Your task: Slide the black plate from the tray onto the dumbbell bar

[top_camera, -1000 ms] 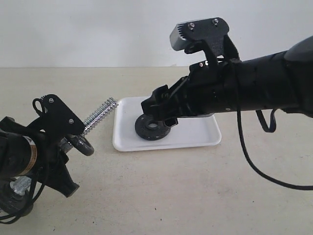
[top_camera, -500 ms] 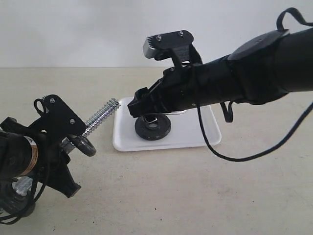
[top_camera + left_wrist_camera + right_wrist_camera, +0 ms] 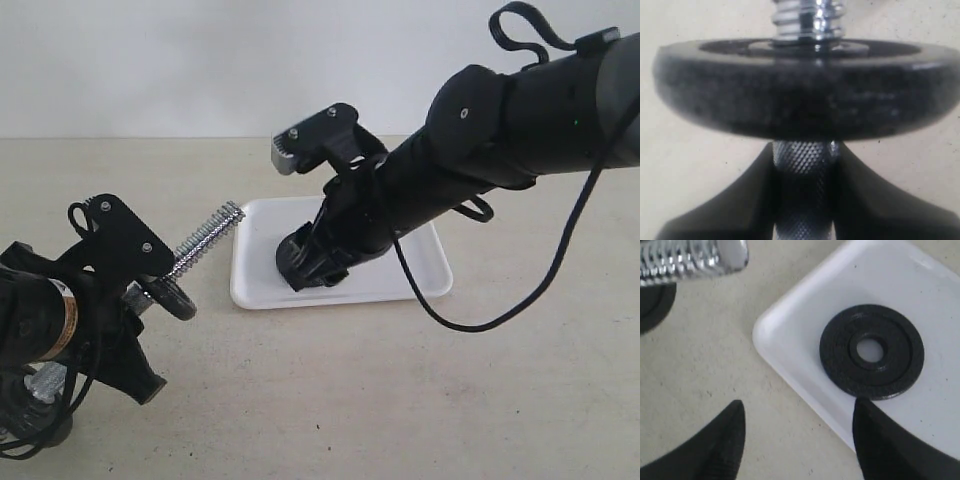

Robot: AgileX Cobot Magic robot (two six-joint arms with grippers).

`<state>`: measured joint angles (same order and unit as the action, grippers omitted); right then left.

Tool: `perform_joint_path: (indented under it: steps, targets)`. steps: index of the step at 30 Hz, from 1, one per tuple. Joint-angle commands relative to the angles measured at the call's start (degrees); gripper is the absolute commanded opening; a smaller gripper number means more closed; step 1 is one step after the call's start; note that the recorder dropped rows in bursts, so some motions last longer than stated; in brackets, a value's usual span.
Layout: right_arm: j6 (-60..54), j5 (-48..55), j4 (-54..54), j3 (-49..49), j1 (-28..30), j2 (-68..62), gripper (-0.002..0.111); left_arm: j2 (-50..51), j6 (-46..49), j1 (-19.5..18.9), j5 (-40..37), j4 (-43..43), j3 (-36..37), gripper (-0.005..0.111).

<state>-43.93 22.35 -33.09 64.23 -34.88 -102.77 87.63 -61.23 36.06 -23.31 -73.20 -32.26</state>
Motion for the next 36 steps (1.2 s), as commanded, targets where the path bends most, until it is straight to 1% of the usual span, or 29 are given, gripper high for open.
perform_joint_path:
  steps: [1, 6, 12, 15, 18, 23, 27, 29, 31, 34, 36]
  targets:
    - [2.29, 4.37, 10.86, 0.36, 0.02, 0.08, 0.053, -2.58, -0.79, -0.13, -1.66, -2.24, -1.71, 0.004]
    - [2.12, 5.26, 18.21, 0.36, 0.02, 0.08, 0.053, -2.58, -0.79, -0.13, -1.52, -1.10, -1.71, 0.004]
    - [1.18, 7.07, 23.53, 0.36, 0.02, 0.08, 0.053, -2.58, -0.79, -0.13, -1.52, -1.10, -1.71, 0.004]
    - [-4.00, 9.30, 30.67, 0.36, -0.10, 0.08, 0.053, -2.58, -0.79, -0.13, -1.52, -1.10, -1.71, 0.004]
    - [-6.76, 9.45, 38.77, 0.36, -0.10, 0.08, 0.052, -2.58, -0.79, -0.13, -1.52, -1.10, -1.71, 0.004]
    - [-6.82, 7.41, 56.99, 0.36, -0.10, 0.08, 0.052, -2.58, -0.79, -0.13, -1.52, -1.10, -1.71, 0.004]
    - [-1.97, 8.06, 78.81, 0.36, -0.10, 0.08, 0.052, -2.58, -0.79, -0.13, -1.52, -1.10, -1.71, 0.004]
    - [3.55, 8.45, 90.20, 0.36, -0.10, 0.08, 0.052, -2.58, -0.79, -0.13, -1.52, -1.10, -1.71, 0.004]
    - [10.02, 8.33, 98.55, 0.36, -0.29, 0.21, 0.052, -2.58, -0.79, -0.13, -1.52, -1.10, -1.71, 0.004]
    - [21.99, 8.07, 108.44, 0.36, -0.70, 0.34, 0.052, -2.58, -0.79, -0.13, -1.52, -1.10, -1.71, 0.004]
    - [32.41, 7.23, 111.07, 0.36, -1.05, 0.34, 0.052, -2.58, -0.79, -0.13, -1.12, -1.11, -1.74, 0.004]
